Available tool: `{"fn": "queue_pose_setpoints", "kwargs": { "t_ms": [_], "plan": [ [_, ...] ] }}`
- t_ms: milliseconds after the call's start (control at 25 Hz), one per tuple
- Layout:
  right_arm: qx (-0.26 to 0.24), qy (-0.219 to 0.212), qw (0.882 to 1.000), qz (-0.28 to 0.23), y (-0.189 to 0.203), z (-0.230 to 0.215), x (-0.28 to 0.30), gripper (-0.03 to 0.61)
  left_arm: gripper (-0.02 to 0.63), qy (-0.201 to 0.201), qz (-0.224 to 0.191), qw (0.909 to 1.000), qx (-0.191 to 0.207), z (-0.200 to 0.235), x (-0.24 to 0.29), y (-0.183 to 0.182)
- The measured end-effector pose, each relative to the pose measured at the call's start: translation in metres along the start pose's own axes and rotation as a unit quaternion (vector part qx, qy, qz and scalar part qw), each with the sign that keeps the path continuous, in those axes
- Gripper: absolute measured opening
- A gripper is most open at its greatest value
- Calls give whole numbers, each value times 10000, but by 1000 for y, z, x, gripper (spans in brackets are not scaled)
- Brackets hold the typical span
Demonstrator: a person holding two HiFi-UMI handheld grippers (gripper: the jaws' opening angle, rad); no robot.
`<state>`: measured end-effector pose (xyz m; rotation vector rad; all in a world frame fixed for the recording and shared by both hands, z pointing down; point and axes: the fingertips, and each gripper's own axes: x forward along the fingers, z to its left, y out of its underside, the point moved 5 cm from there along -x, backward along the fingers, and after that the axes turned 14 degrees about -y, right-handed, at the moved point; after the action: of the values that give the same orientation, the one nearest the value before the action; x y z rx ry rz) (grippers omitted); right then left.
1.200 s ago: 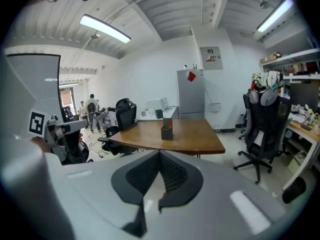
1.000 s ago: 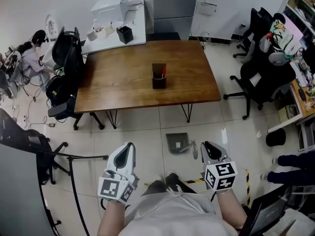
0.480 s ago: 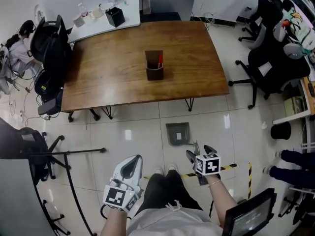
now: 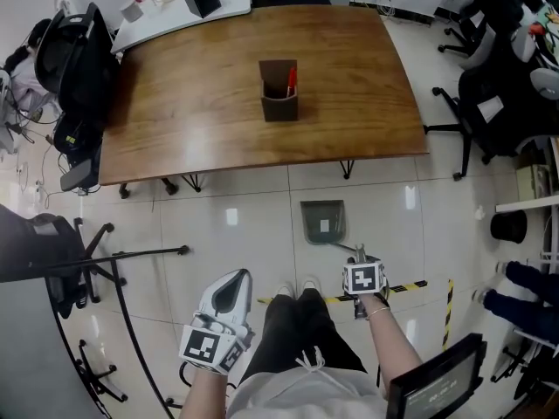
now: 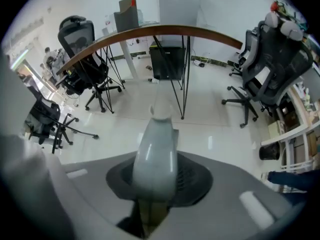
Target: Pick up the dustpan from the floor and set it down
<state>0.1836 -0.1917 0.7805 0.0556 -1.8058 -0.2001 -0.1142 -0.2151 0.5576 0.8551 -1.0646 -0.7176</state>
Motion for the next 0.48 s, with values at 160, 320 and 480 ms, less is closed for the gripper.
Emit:
{"fn": "queue_pose_setpoints", "kwargs": {
  "t_ms": [160, 320, 480],
  "plan": [
    [-340, -32, 9993, -114, -10, 5, 11, 15, 15, 71, -7, 10000, 13, -3, -4, -3],
    [-202, -167, 9996, -79, -12, 11, 9, 14, 15, 6, -29, 10000, -26, 5, -6, -5],
    [19, -287, 9995, -155, -12, 16, -10, 14, 15, 38, -107, 9999, -113, 8, -11, -10]
  ]
}}
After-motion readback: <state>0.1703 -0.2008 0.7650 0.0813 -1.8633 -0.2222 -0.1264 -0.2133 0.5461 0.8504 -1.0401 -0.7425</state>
